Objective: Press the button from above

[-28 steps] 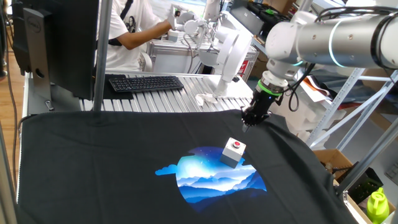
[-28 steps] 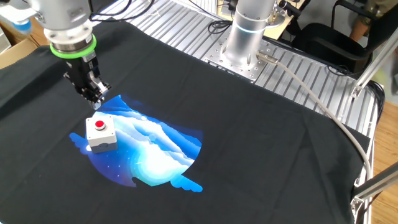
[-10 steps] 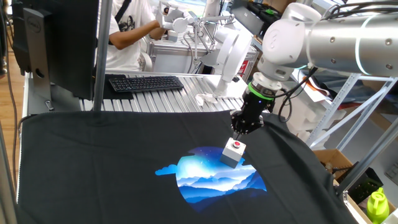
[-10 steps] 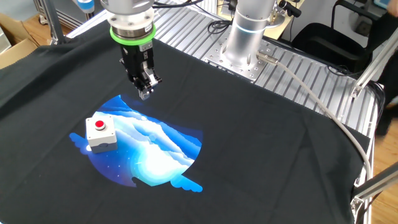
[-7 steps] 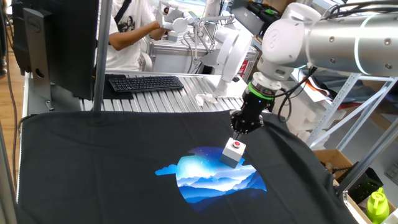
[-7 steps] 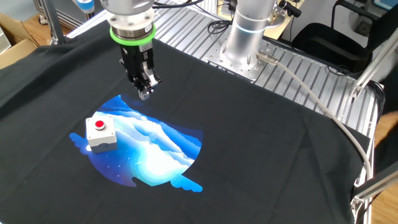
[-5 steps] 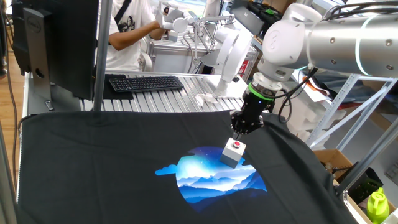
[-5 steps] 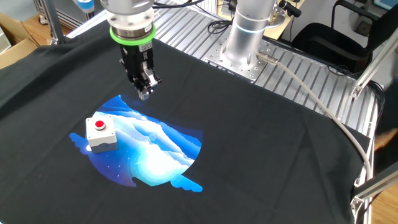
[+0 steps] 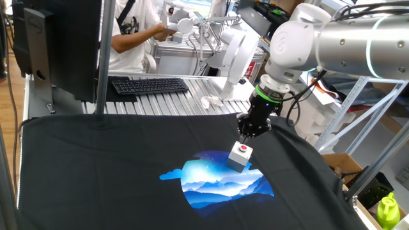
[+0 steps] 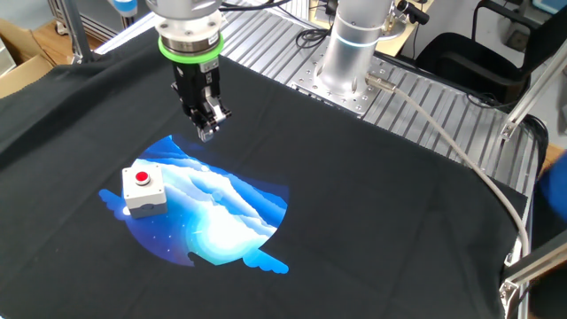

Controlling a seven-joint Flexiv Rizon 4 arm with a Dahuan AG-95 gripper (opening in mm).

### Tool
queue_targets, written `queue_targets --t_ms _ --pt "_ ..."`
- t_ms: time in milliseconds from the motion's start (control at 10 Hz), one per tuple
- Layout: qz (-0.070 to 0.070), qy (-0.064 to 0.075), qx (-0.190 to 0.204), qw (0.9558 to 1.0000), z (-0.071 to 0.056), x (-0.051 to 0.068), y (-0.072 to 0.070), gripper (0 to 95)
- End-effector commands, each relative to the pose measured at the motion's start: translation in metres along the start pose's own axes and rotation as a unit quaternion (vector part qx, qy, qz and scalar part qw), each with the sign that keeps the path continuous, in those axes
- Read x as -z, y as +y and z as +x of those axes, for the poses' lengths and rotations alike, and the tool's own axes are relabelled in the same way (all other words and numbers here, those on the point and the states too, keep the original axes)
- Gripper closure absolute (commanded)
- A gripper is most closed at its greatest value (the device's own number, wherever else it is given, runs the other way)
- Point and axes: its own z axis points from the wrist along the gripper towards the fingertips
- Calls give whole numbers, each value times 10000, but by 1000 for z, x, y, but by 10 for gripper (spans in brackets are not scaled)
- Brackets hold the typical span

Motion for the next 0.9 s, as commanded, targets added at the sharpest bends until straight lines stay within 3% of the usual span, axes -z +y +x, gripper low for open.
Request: queue_targets --t_ms 100,900 --pt "-21 9 0 10000 0 0 0 950" --pt "-10 37 -24 10000 1 1 0 950"
